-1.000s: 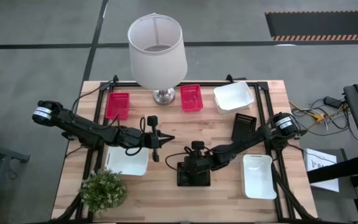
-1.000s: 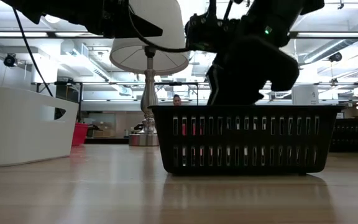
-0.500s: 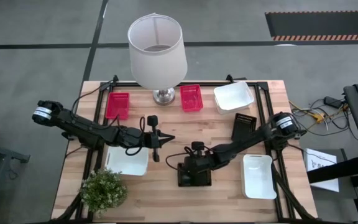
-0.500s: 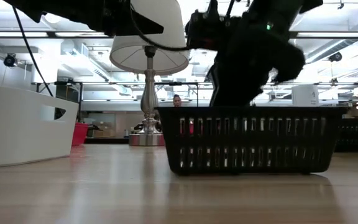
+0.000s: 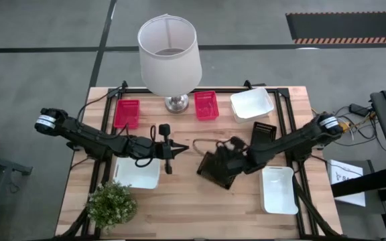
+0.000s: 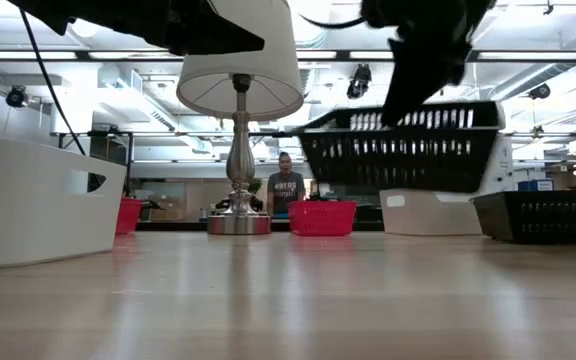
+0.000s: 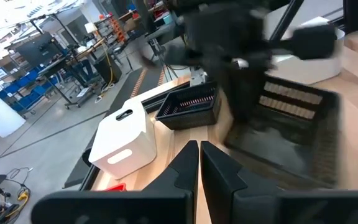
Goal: Stack baskets by color
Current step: Stack the bottom black bin on top of the stacked black bins, then stack the bottom right and white bin on top of the top white bin
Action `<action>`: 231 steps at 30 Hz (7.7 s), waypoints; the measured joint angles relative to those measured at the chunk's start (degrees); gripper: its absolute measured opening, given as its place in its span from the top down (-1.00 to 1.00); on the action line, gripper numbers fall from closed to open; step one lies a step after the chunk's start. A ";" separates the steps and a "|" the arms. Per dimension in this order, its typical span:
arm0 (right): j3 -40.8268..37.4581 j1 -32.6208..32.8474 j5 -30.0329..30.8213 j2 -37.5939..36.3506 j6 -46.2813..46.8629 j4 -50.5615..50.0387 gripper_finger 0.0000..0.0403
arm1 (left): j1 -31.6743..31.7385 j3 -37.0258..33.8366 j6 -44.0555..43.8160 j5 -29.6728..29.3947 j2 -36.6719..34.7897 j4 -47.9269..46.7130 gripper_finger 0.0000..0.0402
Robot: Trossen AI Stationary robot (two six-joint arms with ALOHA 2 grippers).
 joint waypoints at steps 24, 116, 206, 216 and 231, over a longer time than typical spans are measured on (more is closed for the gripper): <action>-19.44 0.11 20.63 -33.39 39.83 -23.09 0.96 | 0.00 -0.11 -0.02 0.00 0.00 1.67 1.00; -26.54 0.11 7.36 -29.56 60.98 -38.69 0.96 | 0.02 0.02 1.25 0.00 0.00 4.60 1.00; -43.66 0.21 -3.73 -42.30 -60.36 50.67 0.96 | -0.83 2.30 -3.13 0.66 18.38 37.55 1.00; -46.53 -0.33 -3.58 -58.24 -65.71 48.52 0.96 | 1.99 10.35 -3.02 0.59 24.45 37.56 1.00; -45.82 -0.28 3.67 -66.25 -54.41 37.94 0.85 | 0.37 10.89 -7.96 0.63 25.00 33.60 1.00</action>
